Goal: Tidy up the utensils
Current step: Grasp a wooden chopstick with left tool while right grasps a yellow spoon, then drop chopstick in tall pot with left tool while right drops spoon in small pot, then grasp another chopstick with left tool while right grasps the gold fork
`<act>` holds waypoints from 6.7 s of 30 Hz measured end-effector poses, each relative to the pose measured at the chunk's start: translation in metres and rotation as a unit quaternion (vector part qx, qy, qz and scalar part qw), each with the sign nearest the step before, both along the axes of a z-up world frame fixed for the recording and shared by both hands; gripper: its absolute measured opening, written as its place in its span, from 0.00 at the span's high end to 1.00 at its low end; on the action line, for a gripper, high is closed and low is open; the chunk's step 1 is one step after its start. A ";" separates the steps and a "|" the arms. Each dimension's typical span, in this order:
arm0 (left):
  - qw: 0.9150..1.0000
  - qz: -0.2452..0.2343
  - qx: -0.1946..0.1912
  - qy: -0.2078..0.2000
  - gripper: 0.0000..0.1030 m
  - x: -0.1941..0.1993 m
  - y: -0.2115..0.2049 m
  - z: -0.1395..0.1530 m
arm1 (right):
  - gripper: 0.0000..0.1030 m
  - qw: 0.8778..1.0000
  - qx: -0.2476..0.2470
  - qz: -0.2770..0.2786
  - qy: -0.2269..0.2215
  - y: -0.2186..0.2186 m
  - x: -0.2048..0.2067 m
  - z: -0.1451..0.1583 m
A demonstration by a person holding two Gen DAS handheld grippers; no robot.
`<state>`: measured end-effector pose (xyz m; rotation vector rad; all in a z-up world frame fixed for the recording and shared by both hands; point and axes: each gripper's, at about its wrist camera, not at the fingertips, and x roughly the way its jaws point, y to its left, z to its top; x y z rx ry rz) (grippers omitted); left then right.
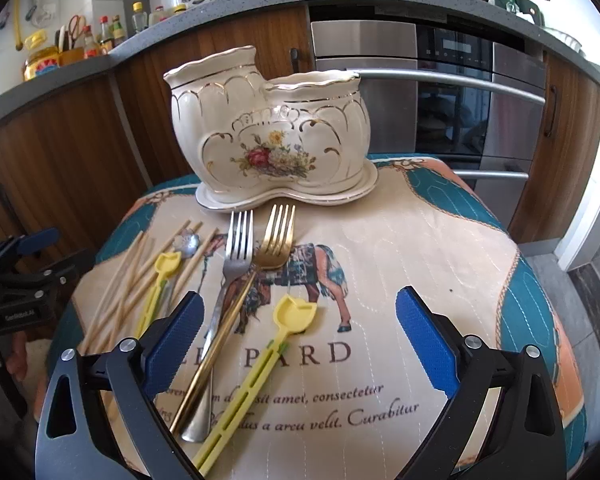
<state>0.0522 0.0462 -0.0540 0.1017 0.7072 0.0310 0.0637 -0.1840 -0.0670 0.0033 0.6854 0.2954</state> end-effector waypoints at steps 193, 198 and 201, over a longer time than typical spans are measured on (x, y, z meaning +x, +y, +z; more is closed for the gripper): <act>0.991 -0.049 0.024 0.121 0.23 0.032 -0.018 -0.025 | 0.06 0.999 0.045 -0.009 -0.004 -0.007 0.025 0.014; 0.987 -0.076 0.012 0.139 0.46 0.028 -0.022 -0.023 | 0.06 0.999 0.041 -0.002 0.000 -0.005 0.026 0.013; 0.983 -0.095 0.009 0.154 0.63 0.026 -0.028 -0.021 | 0.06 0.999 0.039 0.002 0.004 -0.003 0.027 0.012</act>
